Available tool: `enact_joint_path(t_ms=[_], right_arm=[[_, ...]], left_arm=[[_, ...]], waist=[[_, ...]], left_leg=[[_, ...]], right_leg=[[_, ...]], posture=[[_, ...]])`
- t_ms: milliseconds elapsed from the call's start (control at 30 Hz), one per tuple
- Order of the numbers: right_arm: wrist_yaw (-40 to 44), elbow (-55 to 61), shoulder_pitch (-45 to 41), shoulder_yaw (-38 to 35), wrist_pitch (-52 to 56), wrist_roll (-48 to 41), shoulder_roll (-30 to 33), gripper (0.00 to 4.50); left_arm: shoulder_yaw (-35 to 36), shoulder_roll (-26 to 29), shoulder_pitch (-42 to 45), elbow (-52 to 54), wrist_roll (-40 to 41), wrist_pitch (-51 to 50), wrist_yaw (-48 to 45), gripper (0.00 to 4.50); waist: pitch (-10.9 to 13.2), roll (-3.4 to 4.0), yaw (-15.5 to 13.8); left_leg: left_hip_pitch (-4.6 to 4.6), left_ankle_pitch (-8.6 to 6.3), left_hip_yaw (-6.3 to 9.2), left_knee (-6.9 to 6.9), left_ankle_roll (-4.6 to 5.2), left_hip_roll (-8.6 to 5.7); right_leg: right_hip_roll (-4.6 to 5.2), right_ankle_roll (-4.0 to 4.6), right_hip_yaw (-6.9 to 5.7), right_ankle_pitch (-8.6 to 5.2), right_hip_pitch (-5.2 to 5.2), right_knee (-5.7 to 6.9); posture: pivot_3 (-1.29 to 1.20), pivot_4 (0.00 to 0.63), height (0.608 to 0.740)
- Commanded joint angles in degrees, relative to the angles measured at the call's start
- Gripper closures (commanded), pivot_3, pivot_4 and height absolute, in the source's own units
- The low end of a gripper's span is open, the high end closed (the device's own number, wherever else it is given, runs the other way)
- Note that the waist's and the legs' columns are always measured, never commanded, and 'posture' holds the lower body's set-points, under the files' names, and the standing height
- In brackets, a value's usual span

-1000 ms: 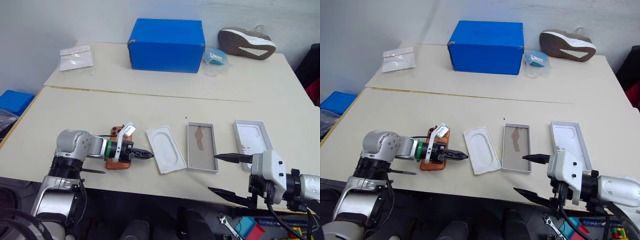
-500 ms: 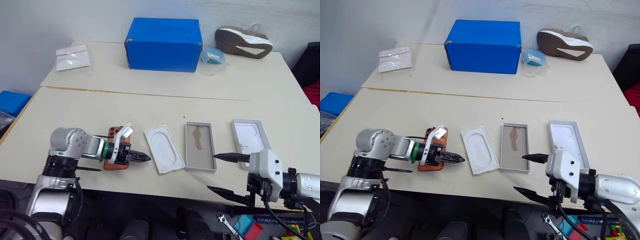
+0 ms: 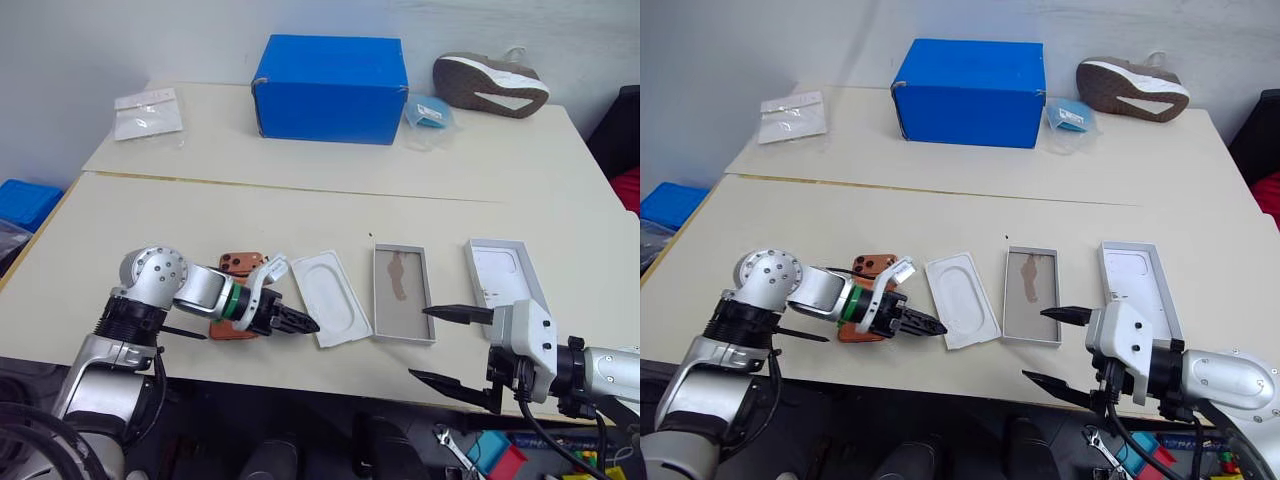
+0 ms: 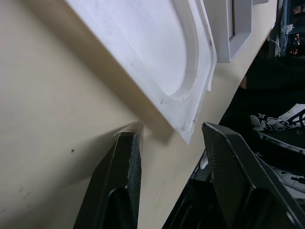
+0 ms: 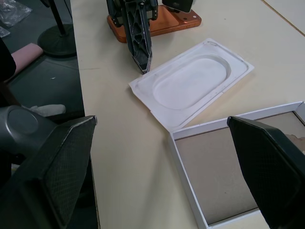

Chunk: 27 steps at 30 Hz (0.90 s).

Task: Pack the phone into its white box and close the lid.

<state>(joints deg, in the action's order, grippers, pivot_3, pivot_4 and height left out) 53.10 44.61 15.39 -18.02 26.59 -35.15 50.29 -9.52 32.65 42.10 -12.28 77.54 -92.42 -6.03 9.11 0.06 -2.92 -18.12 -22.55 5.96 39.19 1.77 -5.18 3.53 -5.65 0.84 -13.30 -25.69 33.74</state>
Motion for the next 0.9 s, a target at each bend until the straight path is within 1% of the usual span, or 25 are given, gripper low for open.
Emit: enact_joint_path(t_ms=[33, 100, 133, 233, 300, 333, 367, 500, 567, 633, 700, 767, 900], right_arm=[[-0.5, 1.8, 0.4, -0.6, -0.5, -0.4, -0.4, 0.00], [-0.7, 2.1, 0.9, -0.8, -0.5, -0.4, -0.4, 0.00], [-0.7, 2.2, 1.0, -0.9, -0.5, -0.4, -0.4, 0.00], [-1.1, 2.3, 1.0, -1.0, -0.4, -0.5, -0.2, 0.00], [-1.2, 2.4, 1.1, -1.0, -0.4, -0.5, -0.1, 0.00], [-1.3, 2.4, 1.1, -0.9, -0.4, -0.5, -0.1, 0.00], [-1.4, 2.4, 1.0, -0.9, -0.3, -0.6, 0.0, 0.00], [-1.4, 2.3, 0.8, -0.7, -0.2, -0.7, 0.2, 0.00], [-1.3, 2.1, 0.5, -0.6, -0.2, -0.5, 0.3, 0.00], [-1.1, 1.7, -0.1, 0.0, -0.2, -0.2, 0.6, 0.00], [-0.7, 1.0, -1.2, 1.5, -0.6, 1.2, 1.2, 0.00], [-0.4, 0.2, -2.2, 3.1, -1.0, 2.6, 1.7, 0.00], [0.1, -4.4, -6.9, 10.5, -2.7, 9.1, 2.5, 0.00]], left_arm=[[0.8, -2.1, -0.5, -1.6, 2.8, -0.1, 5.8, 2.42], [2.0, -3.5, -0.7, -2.4, 3.6, -0.1, 8.2, 2.42], [2.7, -4.2, -0.9, -2.7, 3.9, -0.1, 9.3, 2.61], [4.6, -5.9, -1.7, -3.5, 4.1, -0.1, 11.8, 3.30], [7.1, -7.8, -2.4, -4.4, 3.5, -0.1, 13.2, 3.95], [8.2, -8.7, -2.7, -4.8, 3.2, -0.1, 13.6, 4.35], [9.0, -9.2, -2.9, -5.1, 3.0, -0.1, 14.0, 4.48], [11.5, -10.8, -3.3, -5.4, 2.3, -0.1, 14.8, 4.48], [12.4, -9.8, -3.0, -5.8, 3.5, -0.1, 14.5, 4.48], [12.2, -7.2, -2.5, -6.0, 5.8, -0.1, 13.2, 4.48], [11.1, -2.6, -1.7, -5.3, 8.5, -0.1, 9.7, 4.48], [10.4, 0.7, -0.9, -5.4, 10.1, -0.1, 7.0, 4.48], [10.5, 9.9, 0.2, -4.5, 11.2, -0.1, -2.7, 4.48]], waist=[[0.0, -0.02, -0.3], [0.0, -0.02, -0.4], [0.0, -0.02, -0.5], [0.0, -0.04, -0.4], [0.0, -0.04, -0.3], [0.0, -0.04, -0.2], [0.0, -0.05, -0.3], [0.0, -0.06, -0.2], [0.0, -0.06, -0.2], [0.0, -0.07, 0.0], [0.0, -0.12, 0.7], [0.0, -0.12, 1.1], [0.0, -0.14, 1.5]], left_leg=[[0.00, 0.00, 0.00, 0.00, 0.01, -0.01], [0.00, 0.01, 0.00, 0.00, 0.01, -0.04], [-0.01, 0.01, 0.00, 0.00, 0.02, -0.05], [-0.01, 0.02, 0.00, 0.01, 0.03, -0.07], [-0.01, 0.02, 0.00, 0.01, 0.02, -0.05], [0.00, 0.03, 0.00, 0.01, 0.01, -0.05], [0.01, 0.03, 0.00, 0.01, 0.00, -0.05], [0.00, 0.04, 0.00, 0.01, -0.01, -0.05], [0.00, 0.04, 0.00, 0.01, -0.02, -0.05], [0.01, 0.06, -0.01, 0.01, -0.05, -0.04], [0.04, 0.06, -0.02, 0.01, -0.09, -0.02], [0.02, 0.09, -0.03, 0.01, -0.17, 0.00], [0.02, 0.11, -0.04, 0.01, -0.19, -0.03]], right_leg=[[0.01, 0.00, 0.00, 0.00, 0.00, 0.00], [0.03, 0.00, -0.02, 0.00, 0.01, -0.02], [0.03, 0.00, -0.02, 0.00, 0.01, -0.03], [0.04, 0.00, -0.01, 0.00, 0.02, -0.03], [0.02, 0.00, -0.02, 0.00, 0.01, -0.02], [0.01, 0.00, -0.03, 0.00, 0.01, -0.02], [0.01, 0.00, -0.03, 0.00, 0.01, -0.01], [0.02, 0.00, -0.04, 0.00, 0.01, -0.01], [0.01, 0.00, -0.04, 0.00, 0.01, 0.00], [0.00, 0.00, -0.04, 0.00, -0.01, 0.03], [-0.02, 0.00, -0.01, 0.00, -0.02, 0.06], [-0.03, 0.03, 0.00, -0.01, -0.10, 0.11], [-0.03, 0.08, -0.01, -0.04, -0.17, 0.11]], posture=[[0.00, 0.150, 0.740], [0.00, 0.150, 0.740], [0.00, 0.150, 0.740], [0.00, 0.150, 0.740], [0.00, 0.150, 0.740], [0.00, 0.150, 0.740], [0.00, 0.150, 0.740], [0.00, 0.150, 0.740], [0.00, 0.150, 0.740], [0.00, 0.150, 0.740], [0.00, 0.150, 0.740], [0.00, 0.150, 0.740], [0.00, 0.150, 0.740]])
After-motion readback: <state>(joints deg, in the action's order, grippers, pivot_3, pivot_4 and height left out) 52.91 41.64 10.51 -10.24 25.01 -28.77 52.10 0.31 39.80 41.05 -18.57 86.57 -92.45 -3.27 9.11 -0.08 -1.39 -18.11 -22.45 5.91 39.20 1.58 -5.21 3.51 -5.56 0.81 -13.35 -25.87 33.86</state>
